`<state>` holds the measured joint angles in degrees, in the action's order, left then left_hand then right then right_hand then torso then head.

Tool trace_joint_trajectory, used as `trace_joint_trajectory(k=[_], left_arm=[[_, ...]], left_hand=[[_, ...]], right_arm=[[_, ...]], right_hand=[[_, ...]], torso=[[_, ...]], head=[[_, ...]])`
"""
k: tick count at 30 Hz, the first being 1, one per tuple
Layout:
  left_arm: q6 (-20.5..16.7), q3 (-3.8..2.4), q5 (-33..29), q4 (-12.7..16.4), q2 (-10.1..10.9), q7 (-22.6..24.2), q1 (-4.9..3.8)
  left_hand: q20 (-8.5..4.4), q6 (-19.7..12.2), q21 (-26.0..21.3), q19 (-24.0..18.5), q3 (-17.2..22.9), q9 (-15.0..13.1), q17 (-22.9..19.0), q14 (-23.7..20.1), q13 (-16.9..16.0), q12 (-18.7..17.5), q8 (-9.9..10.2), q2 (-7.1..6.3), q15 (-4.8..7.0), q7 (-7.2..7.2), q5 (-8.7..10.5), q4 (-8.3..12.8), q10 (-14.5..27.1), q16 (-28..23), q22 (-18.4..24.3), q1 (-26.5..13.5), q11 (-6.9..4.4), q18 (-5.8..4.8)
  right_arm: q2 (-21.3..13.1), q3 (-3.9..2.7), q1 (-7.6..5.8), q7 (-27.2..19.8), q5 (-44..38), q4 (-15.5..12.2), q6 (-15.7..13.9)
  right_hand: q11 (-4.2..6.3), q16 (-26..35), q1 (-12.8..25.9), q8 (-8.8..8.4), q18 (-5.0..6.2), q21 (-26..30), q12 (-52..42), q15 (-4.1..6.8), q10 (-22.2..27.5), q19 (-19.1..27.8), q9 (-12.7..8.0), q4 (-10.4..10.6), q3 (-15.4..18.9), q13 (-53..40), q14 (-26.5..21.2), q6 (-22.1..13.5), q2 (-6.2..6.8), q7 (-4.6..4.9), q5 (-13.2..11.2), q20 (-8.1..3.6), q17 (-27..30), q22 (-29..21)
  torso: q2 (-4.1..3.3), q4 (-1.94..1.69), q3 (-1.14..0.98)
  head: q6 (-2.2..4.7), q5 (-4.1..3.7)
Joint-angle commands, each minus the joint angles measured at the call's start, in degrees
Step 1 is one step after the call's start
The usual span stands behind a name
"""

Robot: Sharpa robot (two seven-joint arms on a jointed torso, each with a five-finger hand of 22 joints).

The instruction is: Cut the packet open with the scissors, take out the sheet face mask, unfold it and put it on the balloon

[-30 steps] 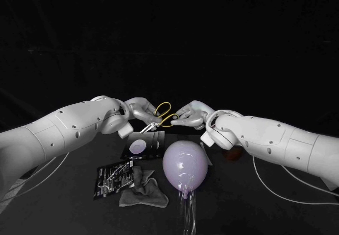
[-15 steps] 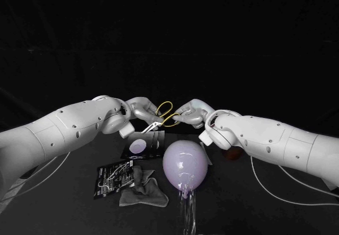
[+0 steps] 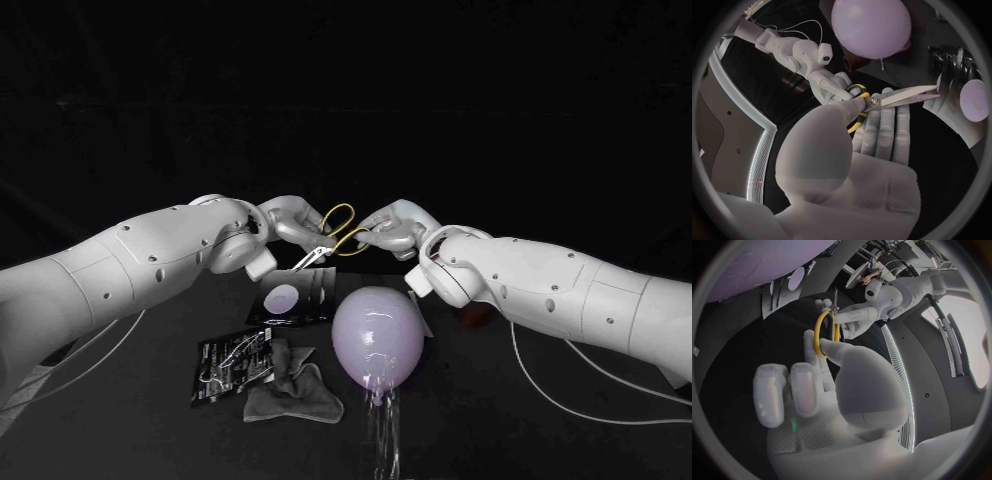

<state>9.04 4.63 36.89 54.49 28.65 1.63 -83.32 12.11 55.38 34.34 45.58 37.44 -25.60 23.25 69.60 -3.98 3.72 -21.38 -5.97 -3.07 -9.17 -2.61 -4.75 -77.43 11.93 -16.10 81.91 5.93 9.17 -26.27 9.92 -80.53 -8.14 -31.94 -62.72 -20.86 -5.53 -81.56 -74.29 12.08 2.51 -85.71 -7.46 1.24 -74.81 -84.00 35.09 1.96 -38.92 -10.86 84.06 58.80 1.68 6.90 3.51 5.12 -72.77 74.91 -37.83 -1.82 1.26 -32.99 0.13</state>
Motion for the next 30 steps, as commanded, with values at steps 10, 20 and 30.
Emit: trace_joint_trajectory(k=[10, 20, 30], left_arm=[[-4.97, 0.07, 0.75, 0.07, -0.74, 2.97, 0.01], [-8.76, 0.11, 1.48, -2.01, -1.67, 2.78, 0.01], [-12.05, 0.12, 0.57, -6.10, -3.17, 4.33, 0.02]], left_hand=[[4.38, -8.49, -9.89, -8.82, -5.80, 2.67, -2.53, -12.46, 0.49, -0.34, 6.36, -8.10, -4.85, -3.15, -0.23, -3.65, 14.51, -7.29, 5.94, -7.96, 3.65, -0.80], [4.58, -12.14, -15.54, -9.91, -15.33, 4.55, -5.61, -18.83, 0.33, -0.04, 9.02, -6.08, -7.30, -5.59, -0.20, -4.89, 22.76, -8.25, 9.95, -4.24, 6.07, -2.01], [4.57, -12.64, -18.37, -9.79, -25.47, 5.62, -7.73, -20.92, 0.33, -0.03, 9.61, -3.98, -7.98, -6.11, -0.21, -8.34, 24.92, -8.21, 12.10, 0.18, 6.81, -2.55]], right_arm=[[0.49, -0.13, -0.19, 3.10, 0.30, 0.25, -4.01], [2.76, -0.13, -0.22, 7.68, -1.37, 2.96, -7.42], [7.38, -0.14, 0.11, 11.04, -1.77, 8.86, -9.09]], right_hand=[[3.50, -0.23, 1.47, 1.18, -1.04, -0.11, 0.30, 0.75, -4.83, -2.39, 1.42, -1.38, -1.72, -0.53, 3.00, 0.42, 0.32, -0.57, 0.47, -0.78, 0.35, 10.93], [3.66, -0.22, 1.97, 1.55, -1.03, -0.06, 0.33, 0.89, -5.40, -2.36, 2.01, -2.00, -2.35, -0.79, 2.97, 0.53, 0.44, -0.72, 0.71, -0.92, 0.54, 10.90], [3.77, -0.04, 2.33, 1.78, -0.99, 0.06, 0.32, 0.99, -5.79, -2.27, 2.44, -2.39, -2.81, -1.01, 2.89, 0.58, 0.40, -0.82, 0.59, -1.02, 1.01, 10.81]], torso=[[0.02, -0.03, 0.05], [-0.01, 0.00, 0.05], [-0.10, -0.11, 0.12]], head=[[-0.15, -0.39], [-0.12, -0.49], [0.04, -0.82]])
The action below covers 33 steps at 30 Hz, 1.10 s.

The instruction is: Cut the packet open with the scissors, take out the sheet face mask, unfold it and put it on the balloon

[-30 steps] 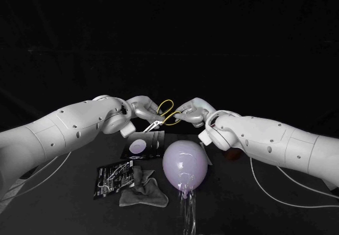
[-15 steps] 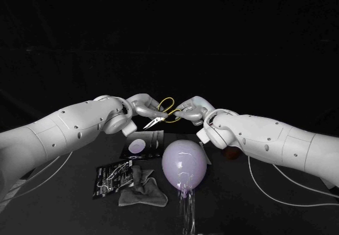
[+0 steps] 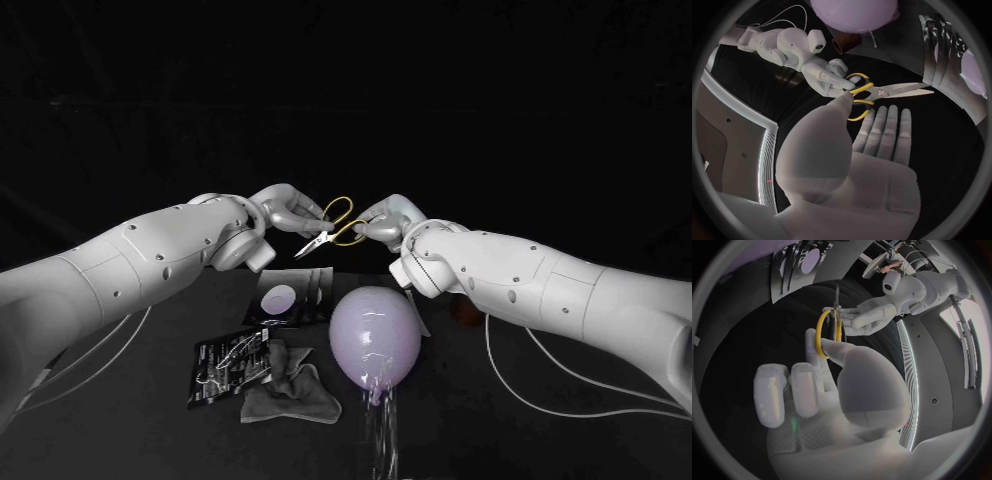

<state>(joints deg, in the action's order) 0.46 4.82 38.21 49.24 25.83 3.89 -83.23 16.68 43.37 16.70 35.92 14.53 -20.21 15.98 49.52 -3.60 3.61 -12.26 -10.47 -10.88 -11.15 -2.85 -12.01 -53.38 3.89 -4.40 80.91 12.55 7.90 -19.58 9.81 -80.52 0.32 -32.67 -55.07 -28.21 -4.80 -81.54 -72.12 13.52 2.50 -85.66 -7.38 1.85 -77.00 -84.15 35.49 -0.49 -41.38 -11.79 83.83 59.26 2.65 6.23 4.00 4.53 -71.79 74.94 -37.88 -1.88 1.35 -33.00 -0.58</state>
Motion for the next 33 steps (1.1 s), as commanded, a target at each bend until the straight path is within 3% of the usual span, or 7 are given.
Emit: trace_joint_trajectory(k=[1, 3, 8, 17, 24, 27, 33], left_arm=[[-4.22, -0.07, -1.21, -1.33, -0.48, 2.41, -0.07], [-5.59, -0.08, -2.25, -2.33, -0.69, 3.10, -0.07], [-8.29, -0.10, -5.44, -5.01, -0.96, 4.40, -0.05], [-10.28, -0.15, -10.65, -7.68, 0.31, 5.47, 0.11], [-11.14, -0.18, -13.37, -5.49, 3.15, 6.03, 0.28], [-11.70, -0.20, -15.17, -3.31, 4.95, 6.83, 0.37], [-12.55, -0.20, -20.44, 2.82, 9.54, 9.27, 0.57]], left_hand=[[0.00, -0.89, -1.11, -0.58, -3.80, 0.34, -0.67, -1.26, -0.03, 0.03, 0.64, 0.57, -0.32, -4.25, 0.07, -1.64, 1.33, -0.23, 0.54, 1.52, 0.24, -1.38], [-0.02, -1.95, -1.95, -1.34, -8.58, 0.71, -1.31, -2.64, -0.05, 0.07, 1.16, 1.06, -0.73, -4.57, 0.11, -4.21, 2.84, -0.20, 0.78, 2.86, 0.66, -1.64], [0.02, -7.10, -4.53, -5.44, -17.36, 2.59, -3.31, -7.96, -0.03, 0.02, 3.01, -0.04, -1.43, -5.00, -0.06, -5.11, 5.55, -0.47, 1.19, 3.49, 1.33, -2.52], [-0.04, -4.39, -4.20, -3.81, -18.09, 1.66, -3.05, -5.72, -0.18, 0.51, 1.83, 1.15, -1.27, -5.42, -0.05, -5.06, 4.77, 0.16, 0.93, 3.01, 1.33, -2.47], [-0.06, -2.91, -3.62, -1.82, -16.89, 1.33, -2.76, -3.44, -0.18, 0.70, 1.14, 2.02, -1.04, -5.41, -0.03, -4.98, 3.85, 0.65, 0.73, 3.47, 1.18, -2.11], [-0.17, -2.03, -1.66, 3.13, -15.98, 1.32, -2.57, -1.37, -0.20, 0.95, 0.65, 2.55, -0.50, -5.21, 0.01, -4.94, 2.71, 1.71, 0.12, 3.78, 0.87, -1.05], [-0.53, 0.61, 1.87, 10.59, -14.54, 1.19, -1.36, 5.16, -0.27, 1.87, -0.63, 4.21, 1.44, -3.99, -0.02, -4.71, -0.84, 5.45, -1.02, 4.61, -0.54, 2.56]], right_arm=[[1.04, -0.03, 0.17, 2.67, -1.07, 1.77, -1.73], [1.52, -0.03, 0.27, 2.79, -1.17, 2.64, -1.71], [1.78, -0.03, 0.39, 2.91, -1.31, 3.72, -1.60], [0.68, -0.03, 0.45, 3.42, -0.76, 5.22, -2.54], [-2.41, -0.07, 0.47, 3.36, 1.57, 5.09, -4.29], [-4.75, -0.12, 0.34, 3.22, 2.47, 3.78, -4.88], [-11.70, -0.21, -0.64, 2.89, 3.60, -2.12, -5.79]], right_hand=[[3.04, -0.06, 0.15, 0.34, -0.98, 0.01, 0.24, 0.39, -3.61, -2.12, 2.04, 0.06, -0.35, -0.08, 3.12, 0.12, -0.56, -0.15, 0.10, -0.43, 0.04, 10.77], [3.05, -0.05, 0.30, 0.39, -1.00, -0.02, 0.29, 0.41, -3.66, -2.15, 2.18, -0.05, -0.52, -0.14, 3.11, 0.08, -0.61, -0.16, -0.06, -0.46, 0.08, 10.82], [3.06, -0.07, 0.49, 0.45, -0.99, 0.00, 0.36, 0.42, -3.70, -2.14, 2.36, -0.20, -0.69, -0.22, 3.11, 0.02, -0.62, -0.16, -0.34, -0.49, 0.08, 10.80], [3.08, -0.10, 0.78, 0.56, -1.03, -0.10, 0.46, 0.45, -3.78, -2.23, 2.67, -0.46, -0.90, -0.36, 3.12, -0.06, -0.64, -0.19, -0.90, -0.52, 0.11, 10.92], [3.11, -0.08, 0.83, 0.62, -1.04, -0.12, 0.46, 0.46, -3.86, -2.26, 2.77, -0.58, -0.97, -0.41, 3.11, -0.05, -0.66, -0.22, -0.97, -0.54, 0.18, 10.95], [3.12, -0.09, 0.85, 0.64, -1.03, -0.09, 0.47, 0.47, -3.88, -2.23, 2.81, -0.62, -0.99, -0.43, 3.12, -0.04, -0.65, -0.23, -0.98, -0.54, 0.16, 10.93], [3.13, -0.11, 0.87, 0.66, -1.04, -0.14, 0.48, 0.48, -3.90, -2.27, 2.86, -0.70, -1.03, -0.45, 3.12, -0.04, -0.63, -0.24, -0.99, -0.55, 0.14, 10.97]], torso=[[-0.03, -0.05, 0.04], [-0.01, -0.06, 0.07], [0.05, 0.06, 0.01], [0.09, 0.04, -0.12], [0.10, 0.13, -0.19], [0.19, 0.21, -0.20], [0.15, 0.22, -0.22]], head=[[0.01, -0.14], [0.02, -0.16], [0.00, -0.15], [0.04, -0.44], [0.22, -1.36], [0.21, -2.01], [0.37, -3.39]])
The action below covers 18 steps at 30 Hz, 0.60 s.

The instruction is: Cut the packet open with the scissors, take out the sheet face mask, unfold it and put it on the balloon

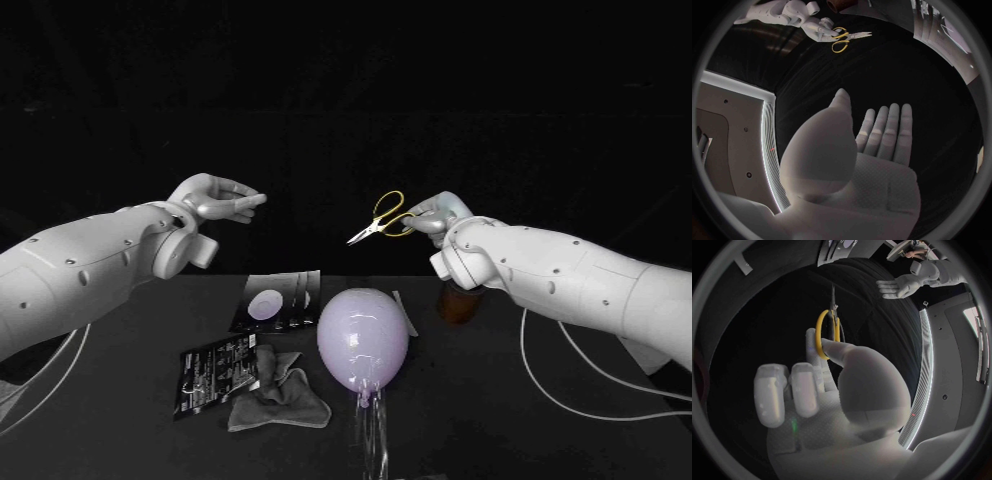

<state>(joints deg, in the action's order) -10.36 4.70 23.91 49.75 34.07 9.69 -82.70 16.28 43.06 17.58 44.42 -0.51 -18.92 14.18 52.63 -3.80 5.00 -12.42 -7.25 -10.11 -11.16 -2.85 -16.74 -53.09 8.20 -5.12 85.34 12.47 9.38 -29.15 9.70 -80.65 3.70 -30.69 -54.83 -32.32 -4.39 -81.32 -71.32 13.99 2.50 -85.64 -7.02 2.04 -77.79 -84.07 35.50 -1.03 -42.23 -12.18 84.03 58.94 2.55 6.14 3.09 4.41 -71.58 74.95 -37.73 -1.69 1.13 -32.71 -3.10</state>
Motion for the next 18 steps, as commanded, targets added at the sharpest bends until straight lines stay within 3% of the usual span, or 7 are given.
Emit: trace_joint_trajectory(k=[1, 8, 12, 16, 18], left_arm=[[-1.79, -0.08, -7.41, 3.84, 2.36, 4.01, 0.12], [1.21, 0.00, -13.54, 11.86, 7.94, 6.75, 1.56], [3.19, 0.02, -15.04, 14.69, 9.71, 7.62, 2.68], [4.49, 0.03, -15.82, 17.51, 11.08, 8.26, 3.80], [4.67, 0.04, -16.07, 18.52, 11.48, 8.46, 4.17]], left_hand=[[-0.24, 1.45, 1.26, 2.76, 0.74, -0.15, 0.58, 2.63, -0.08, 0.67, -0.72, 1.33, 0.92, -3.74, -0.01, 0.11, -1.79, 1.47, -0.36, 0.55, -0.75, 1.16], [-1.58, 6.61, 2.77, 6.46, 2.64, -0.55, 1.73, 6.83, -0.39, 2.60, -2.88, 3.31, 3.12, -0.99, 0.00, 0.48, -8.06, 3.71, -0.70, 4.15, -3.29, 1.29], [-2.83, 8.95, 3.91, 8.99, 3.93, -0.18, 2.60, 9.56, -0.10, 2.49, -3.15, 3.73, 4.37, 0.05, -0.03, 0.27, -11.04, 5.01, -1.03, 6.37, -4.43, 1.29], [-3.33, 9.83, 4.24, 9.69, 4.78, 0.07, 2.93, 10.18, 0.04, 2.08, -3.08, 3.90, 4.66, 0.27, -0.03, 0.21, -12.05, 5.22, -1.11, 7.30, -4.71, 1.23], [-3.42, 10.01, 4.29, 9.80, 4.94, 0.14, 2.99, 10.26, 0.07, 1.95, -3.05, 3.88, 4.70, 0.30, -0.02, 0.18, -12.25, 5.23, -1.12, 7.42, -4.75, 1.22]], right_arm=[[-3.93, -0.11, -0.77, -0.50, 1.75, -4.03, -1.83], [-14.55, -0.11, -2.37, -0.26, 1.44, -13.63, -1.93], [-18.76, -0.09, -3.03, 0.08, 0.72, -16.82, -1.60], [-22.89, -0.03, -3.56, 0.56, -0.39, -19.35, -1.22], [-24.46, 0.07, -3.70, 0.83, -0.87, -19.99, -1.03]], right_hand=[[2.72, -0.33, 0.08, 0.19, -1.04, -0.16, 0.11, 0.29, -3.11, -2.35, 2.85, -0.15, -0.17, -0.06, 2.92, 0.28, -0.54, -0.14, -0.08, -0.43, -0.08, 10.97], [2.75, -0.55, 0.21, 0.30, -1.14, -0.45, 0.14, 0.33, -3.19, -2.60, 3.04, -0.39, -0.23, -0.14, 3.01, 0.33, -0.41, -0.18, -0.11, -0.46, -0.50, 11.26], [2.78, -0.67, 0.33, 0.38, -1.20, -0.63, 0.15, 0.35, -3.29, -2.76, 3.18, -0.53, -0.25, -0.21, 3.06, 0.39, -0.31, -0.22, -0.12, -0.48, -0.72, 11.44], [2.80, -0.82, 0.41, 0.44, -1.26, -0.78, 0.16, 0.36, -3.34, -2.89, 3.27, -0.61, -0.26, -0.25, 3.11, 0.43, -0.24, -0.24, -0.13, -0.49, -1.00, 11.59], [2.80, -0.82, 0.41, 0.44, -1.26, -0.78, 0.16, 0.36, -3.34, -2.89, 3.27, -0.61, -0.26, -0.25, 3.11, 0.43, -0.24, -0.24, -0.13, -0.49, -1.00, 11.59]], torso=[[0.04, 0.08, -0.03], [0.38, 0.52, -0.25], [0.62, 0.81, -0.34], [0.76, 0.91, -0.35], [0.82, 0.97, -0.32]], head=[[0.04, -1.20], [-0.82, -2.80], [-0.97, -3.53], [-1.30, -4.83], [-1.45, -5.05]])
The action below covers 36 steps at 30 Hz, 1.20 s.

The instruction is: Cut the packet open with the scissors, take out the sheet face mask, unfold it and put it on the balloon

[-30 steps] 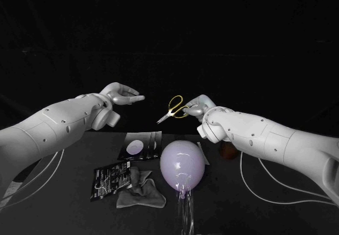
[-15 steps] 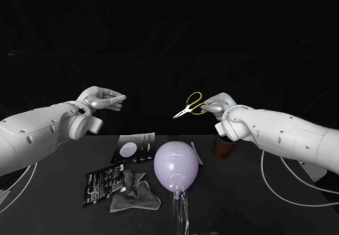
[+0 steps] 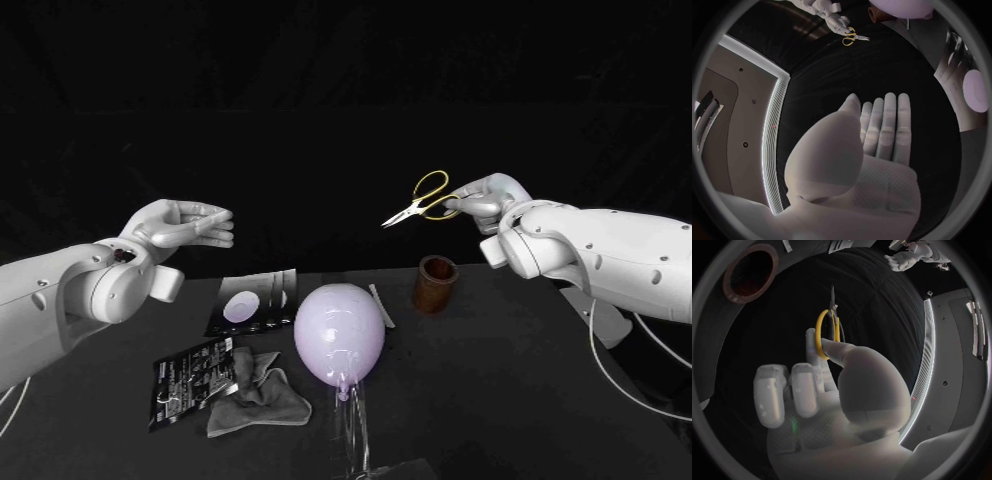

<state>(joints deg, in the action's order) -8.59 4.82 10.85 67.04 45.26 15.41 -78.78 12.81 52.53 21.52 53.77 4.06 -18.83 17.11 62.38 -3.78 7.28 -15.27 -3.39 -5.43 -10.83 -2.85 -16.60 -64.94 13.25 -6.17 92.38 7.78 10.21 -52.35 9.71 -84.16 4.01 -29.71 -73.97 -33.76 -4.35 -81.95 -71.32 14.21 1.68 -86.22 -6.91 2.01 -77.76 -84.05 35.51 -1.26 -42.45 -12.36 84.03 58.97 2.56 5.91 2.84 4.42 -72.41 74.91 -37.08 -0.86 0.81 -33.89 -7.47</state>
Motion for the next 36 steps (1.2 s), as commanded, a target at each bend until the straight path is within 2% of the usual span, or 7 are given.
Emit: trace_joint_trajectory(k=[1, 9, 11, 17, 22, 30, 36], left_arm=[[2.94, -0.07, -3.12, 1.75, 0.49, 2.85, 0.42], [2.63, -0.05, -3.64, 3.72, 1.31, 3.39, 0.98], [2.48, -0.05, -3.77, 3.99, 1.44, 3.55, 1.02], [2.05, -0.05, -4.35, 4.47, 1.71, 3.97, 1.09], [1.74, -0.04, -4.57, 4.98, 2.03, 4.23, 1.12], [1.50, -0.04, -4.70, 5.49, 2.29, 4.36, 1.16], [1.41, -0.03, -4.72, 5.44, 2.32, 4.37, 1.20]], left_hand=[[0.05, 0.53, 0.35, 0.45, 0.37, 0.04, 0.06, 0.51, 0.05, -0.32, -0.19, 0.02, 0.02, -0.03, -0.02, 0.03, -0.39, 0.19, -0.07, 0.38, -0.06, 0.39], [-0.04, 0.75, 0.40, 0.55, 0.58, 0.14, 0.14, 0.60, 0.07, -0.51, -0.13, -0.03, 0.05, -0.09, -0.02, -0.01, -0.64, 0.19, -0.07, 0.47, -0.08, 0.36], [-0.07, 0.82, 0.41, 0.58, 0.61, 0.18, 0.18, 0.63, 0.08, -0.59, -0.10, -0.08, 0.06, -0.16, -0.02, -0.03, -0.72, 0.20, -0.07, 0.45, -0.06, 0.35], [-0.12, 0.97, 0.44, 0.64, 0.69, 0.25, 0.26, 0.74, 0.08, -0.69, -0.04, -0.18, 0.06, -0.27, -0.02, -0.06, -0.93, 0.23, -0.07, 0.39, -0.03, 0.34], [-0.14, 1.05, 0.45, 0.67, 0.72, 0.28, 0.30, 0.78, 0.07, -0.74, -0.02, -0.24, 0.07, -0.31, -0.02, -0.07, -1.04, 0.25, -0.07, 0.35, -0.02, 0.33], [-0.15, 1.12, 0.46, 0.68, 0.78, 0.31, 0.33, 0.82, 0.07, -0.78, 0.00, -0.23, 0.07, -0.34, -0.02, -0.06, -1.13, 0.26, -0.07, 0.36, -0.02, 0.33], [-0.17, 1.18, 0.47, 0.70, 0.86, 0.34, 0.36, 0.84, 0.07, -0.84, 0.02, -0.24, 0.08, -0.35, -0.02, -0.04, -1.20, 0.27, -0.07, 0.41, -0.02, 0.32]], right_arm=[[-2.15, 0.13, -0.25, 0.67, -2.16, -1.21, 0.53], [-7.17, 0.84, -0.35, 1.95, -5.06, -4.06, 1.82], [-7.96, 1.02, -0.28, 2.27, -5.84, -4.70, 2.22], [-9.49, 1.34, 0.04, 3.39, -8.09, -5.65, 3.10], [-10.58, 1.50, 0.52, 4.88, -10.70, -6.32, 4.01], [-11.76, 1.57, 1.06, 7.23, -14.30, -6.90, 5.92], [-12.48, 1.59, 1.19, 8.44, -16.26, -7.17, 7.94]], right_hand=[[2.77, -0.22, 0.44, 0.23, -0.45, -0.24, 0.06, 0.40, -3.39, -2.95, 3.29, -0.41, -0.05, -0.09, 3.12, 0.43, -0.24, -0.03, 0.12, -0.51, -0.20, 11.67], [2.80, -0.35, 0.54, 0.31, -0.52, -0.44, 0.07, 0.43, -3.46, -3.11, 3.40, -0.50, -0.06, -0.14, 3.17, 0.50, -0.17, -0.07, 0.11, -0.53, -0.42, 11.86], [2.80, -0.35, 0.54, 0.31, -0.52, -0.44, 0.07, 0.43, -3.46, -3.11, 3.40, -0.50, -0.06, -0.14, 3.17, 0.50, -0.17, -0.07, 0.11, -0.53, -0.42, 11.86], [2.81, -0.34, 0.58, 0.33, -0.53, -0.46, 0.08, 0.43, -3.49, -3.13, 3.43, -0.52, -0.07, -0.15, 3.17, 0.51, -0.16, -0.08, 0.10, -0.53, -0.39, 11.89], [2.82, -0.36, 0.60, 0.34, -0.53, -0.48, 0.08, 0.44, -3.50, -3.14, 3.46, -0.53, -0.07, -0.16, 3.18, 0.53, -0.14, -0.09, 0.10, -0.54, -0.43, 11.90], [2.82, -0.32, 0.62, 0.35, -0.52, -0.44, 0.08, 0.44, -3.51, -3.11, 3.47, -0.54, -0.07, -0.17, 3.17, 0.54, -0.13, -0.09, 0.10, -0.54, -0.32, 11.86], [2.85, -0.34, 0.70, 0.40, -0.52, -0.44, 0.09, 0.46, -3.58, -3.11, 3.56, -0.60, -0.07, -0.21, 3.17, 0.59, -0.07, -0.13, 0.08, -0.55, -0.32, 11.87]], torso=[[0.23, 0.15, 0.02], [0.27, 0.20, -0.01], [0.22, 0.17, 0.05], [0.22, 0.11, 0.00], [0.21, 0.13, 0.07], [0.23, 0.09, 0.03], [0.28, 0.17, 0.08]], head=[[-0.37, -0.86], [-0.82, -1.28], [-0.89, -1.34], [-1.26, -1.69], [-1.46, -2.03], [-1.72, -2.39], [-1.89, -2.84]])
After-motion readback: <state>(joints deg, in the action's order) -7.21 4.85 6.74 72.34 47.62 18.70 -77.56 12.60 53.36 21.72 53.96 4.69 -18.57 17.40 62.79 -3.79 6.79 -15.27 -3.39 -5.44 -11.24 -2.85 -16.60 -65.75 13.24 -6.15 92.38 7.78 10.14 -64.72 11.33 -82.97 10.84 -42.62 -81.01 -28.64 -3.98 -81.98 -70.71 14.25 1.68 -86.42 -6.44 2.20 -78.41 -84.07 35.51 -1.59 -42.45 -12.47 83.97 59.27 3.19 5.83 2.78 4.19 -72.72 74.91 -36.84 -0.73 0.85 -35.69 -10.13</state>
